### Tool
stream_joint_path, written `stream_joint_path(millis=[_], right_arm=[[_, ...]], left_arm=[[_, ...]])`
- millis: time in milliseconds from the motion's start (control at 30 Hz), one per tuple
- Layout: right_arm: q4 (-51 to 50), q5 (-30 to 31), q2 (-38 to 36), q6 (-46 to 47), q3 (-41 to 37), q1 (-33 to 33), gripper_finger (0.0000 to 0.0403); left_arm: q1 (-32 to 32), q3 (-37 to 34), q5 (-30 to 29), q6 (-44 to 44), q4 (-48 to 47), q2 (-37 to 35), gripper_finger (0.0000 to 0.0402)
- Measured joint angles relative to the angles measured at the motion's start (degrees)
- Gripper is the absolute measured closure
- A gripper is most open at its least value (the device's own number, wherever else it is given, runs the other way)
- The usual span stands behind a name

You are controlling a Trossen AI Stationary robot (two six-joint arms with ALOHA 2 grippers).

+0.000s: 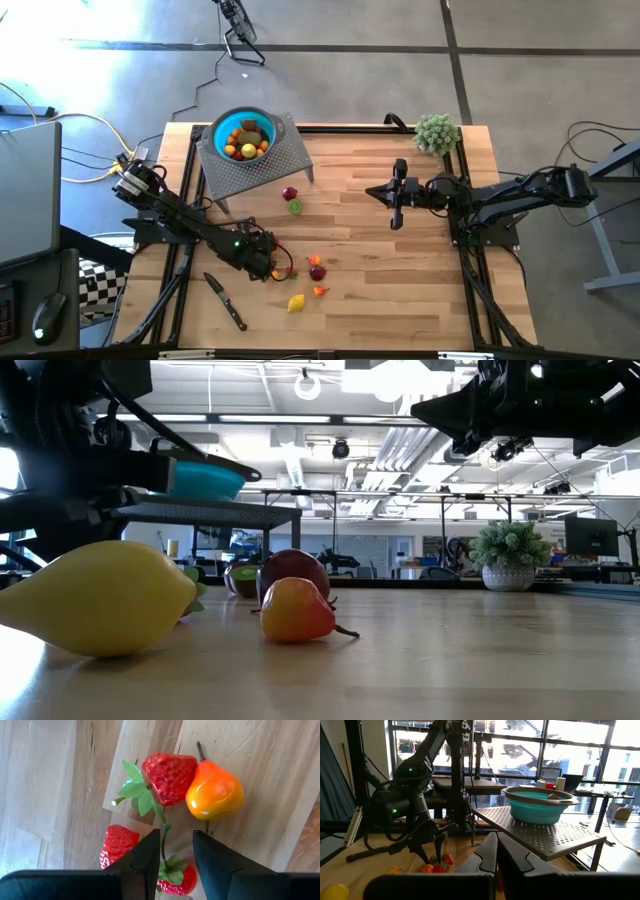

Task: Pick & Place Fruit
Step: Put the red strawberry into the blue strainer bowl on the shelf

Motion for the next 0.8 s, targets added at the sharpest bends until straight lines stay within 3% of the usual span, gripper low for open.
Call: stream_joint_path(millis=[400,800], right_arm=[[0.0,0.0,0.0,0.0,0.0,0.0,0.0400],[0.0,0.0,0.0,0.0,0.0,0.0,0.0400]], left_arm=[[0.0,0.0,0.0,0.0,0.0,0.0,0.0294],[0.0,0.0,2.8,0.0,0.2,0.0,0.0397]])
